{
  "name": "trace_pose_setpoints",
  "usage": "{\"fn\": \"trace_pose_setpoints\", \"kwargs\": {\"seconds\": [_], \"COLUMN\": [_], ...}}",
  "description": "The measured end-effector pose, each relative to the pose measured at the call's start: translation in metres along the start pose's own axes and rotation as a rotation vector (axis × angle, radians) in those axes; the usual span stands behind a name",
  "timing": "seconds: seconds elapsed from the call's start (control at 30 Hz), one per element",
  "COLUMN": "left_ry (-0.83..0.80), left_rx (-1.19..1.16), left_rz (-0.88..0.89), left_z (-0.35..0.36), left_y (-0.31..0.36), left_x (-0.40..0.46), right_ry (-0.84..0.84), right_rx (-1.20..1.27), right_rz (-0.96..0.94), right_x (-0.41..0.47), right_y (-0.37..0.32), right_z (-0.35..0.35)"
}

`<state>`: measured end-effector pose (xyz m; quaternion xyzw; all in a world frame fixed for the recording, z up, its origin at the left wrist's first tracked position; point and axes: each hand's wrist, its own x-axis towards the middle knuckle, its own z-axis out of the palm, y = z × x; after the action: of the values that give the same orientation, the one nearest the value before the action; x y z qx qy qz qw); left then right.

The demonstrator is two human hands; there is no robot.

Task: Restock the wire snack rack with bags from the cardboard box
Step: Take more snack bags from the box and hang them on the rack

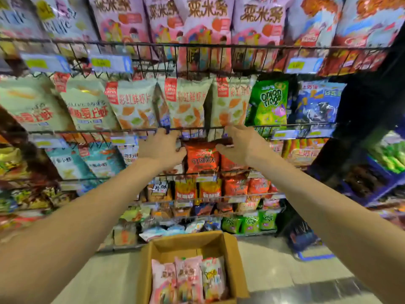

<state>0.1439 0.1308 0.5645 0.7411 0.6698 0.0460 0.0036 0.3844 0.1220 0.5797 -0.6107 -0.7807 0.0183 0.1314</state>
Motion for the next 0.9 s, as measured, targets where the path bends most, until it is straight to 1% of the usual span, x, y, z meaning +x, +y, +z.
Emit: {"fn": "trace_pose_setpoints", "kwargs": {"seconds": [0.13,0.2,0.33,0.37,0.43,0.5,0.57,0.67,0.73,0.8,0.9], "left_ry": [-0.126,-0.236,-0.399,-0.467,-0.601,-0.665,-0.730,-0.822,-0.860,-0.905,-0.836], "left_rx": [-0.002,-0.048,-0.120,-0.127,-0.150,-0.157,-0.151,-0.179,-0.229,-0.312,-0.421], "left_rz": [-0.030,-0.050,-0.087,-0.113,-0.225,-0.308,-0.381,-0.537,-0.541,-0.553,-0.588], "left_z": [0.071,0.106,0.183,0.205,0.251,0.298,0.354,0.440,0.482,0.525,0.608], "left_y": [-0.018,-0.025,-0.034,-0.037,-0.048,-0.060,-0.076,-0.100,-0.105,-0.108,-0.119], "left_x": [-0.014,-0.022,-0.044,-0.051,-0.068,-0.087,-0.108,-0.142,-0.155,-0.158,-0.161], "right_ry": [-0.213,-0.307,-0.549,-0.615,-0.754,-0.882,-0.958,-1.034,-1.091,-1.097,-1.172], "right_rx": [0.026,0.047,0.054,0.057,0.082,0.113,0.144,0.192,0.274,0.327,0.294], "right_rz": [0.031,0.018,0.073,0.096,0.150,0.202,0.243,0.319,0.371,0.449,0.573], "right_x": [-0.010,-0.020,-0.050,-0.057,-0.073,-0.089,-0.105,-0.135,-0.152,-0.164,-0.179], "right_y": [0.009,0.018,0.047,0.052,0.056,0.061,0.065,0.066,0.060,0.055,0.047], "right_z": [0.080,0.121,0.216,0.237,0.271,0.310,0.355,0.432,0.482,0.533,0.620]}}
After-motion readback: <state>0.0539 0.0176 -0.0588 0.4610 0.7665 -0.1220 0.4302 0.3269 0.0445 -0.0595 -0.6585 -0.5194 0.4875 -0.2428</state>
